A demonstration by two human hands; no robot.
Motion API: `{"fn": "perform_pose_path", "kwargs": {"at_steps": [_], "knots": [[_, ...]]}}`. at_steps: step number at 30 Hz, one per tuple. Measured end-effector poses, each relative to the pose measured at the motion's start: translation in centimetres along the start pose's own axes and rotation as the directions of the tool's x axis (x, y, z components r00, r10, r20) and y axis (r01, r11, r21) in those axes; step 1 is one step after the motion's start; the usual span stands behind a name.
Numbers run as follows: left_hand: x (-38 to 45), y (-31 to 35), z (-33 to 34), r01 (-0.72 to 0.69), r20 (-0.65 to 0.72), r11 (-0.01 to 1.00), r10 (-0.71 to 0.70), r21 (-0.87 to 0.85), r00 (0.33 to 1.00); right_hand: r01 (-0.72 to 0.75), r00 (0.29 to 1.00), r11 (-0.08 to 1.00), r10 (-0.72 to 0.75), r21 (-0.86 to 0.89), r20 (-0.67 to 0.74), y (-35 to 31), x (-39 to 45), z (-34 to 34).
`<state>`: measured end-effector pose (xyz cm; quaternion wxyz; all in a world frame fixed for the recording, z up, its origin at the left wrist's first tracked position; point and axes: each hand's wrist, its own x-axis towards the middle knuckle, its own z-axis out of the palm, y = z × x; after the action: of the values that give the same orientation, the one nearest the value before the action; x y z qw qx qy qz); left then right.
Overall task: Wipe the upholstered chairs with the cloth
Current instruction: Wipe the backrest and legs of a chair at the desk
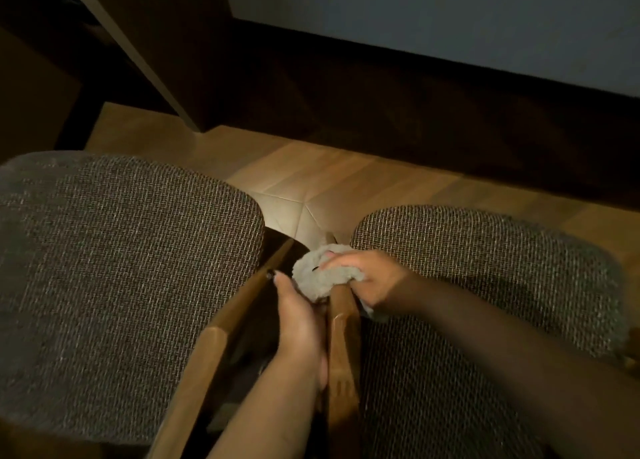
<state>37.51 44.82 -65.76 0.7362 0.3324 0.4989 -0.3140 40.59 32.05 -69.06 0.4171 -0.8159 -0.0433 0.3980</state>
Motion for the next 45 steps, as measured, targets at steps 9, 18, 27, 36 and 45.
{"fn": "perform_pose_path", "kwargs": {"at_steps": [9,18,27,36,45], "knots": [[5.7,1.3,0.6,0.155,-0.076,0.95,-0.139,0.272,0.987,0.274,0.942,0.568,0.004,-0.776,0.336,1.2,9.9,-3.3],[5.6,3.0,3.7,0.077,-0.04,0.548,-0.079,0.833,0.996,-0.627,0.774,0.661,0.468,-0.413,-0.427,7.4,5.6,-16.9],[6.3,2.9,4.0,0.222,-0.181,0.492,-0.13,0.842,0.975,-0.146,0.971,0.885,0.044,-0.442,-0.233,2.8,5.7,-3.5],[5.6,2.8,4.3,0.226,-0.157,0.572,-0.168,0.789,0.973,-0.181,0.964,0.606,-0.049,-0.774,-0.263,9.3,0.5,-3.9],[7.5,2.2,4.1,0.292,-0.248,0.463,-0.154,0.837,0.956,-0.791,0.457,0.608,0.523,-0.061,-0.719,12.6,-2.0,-7.7]]}}
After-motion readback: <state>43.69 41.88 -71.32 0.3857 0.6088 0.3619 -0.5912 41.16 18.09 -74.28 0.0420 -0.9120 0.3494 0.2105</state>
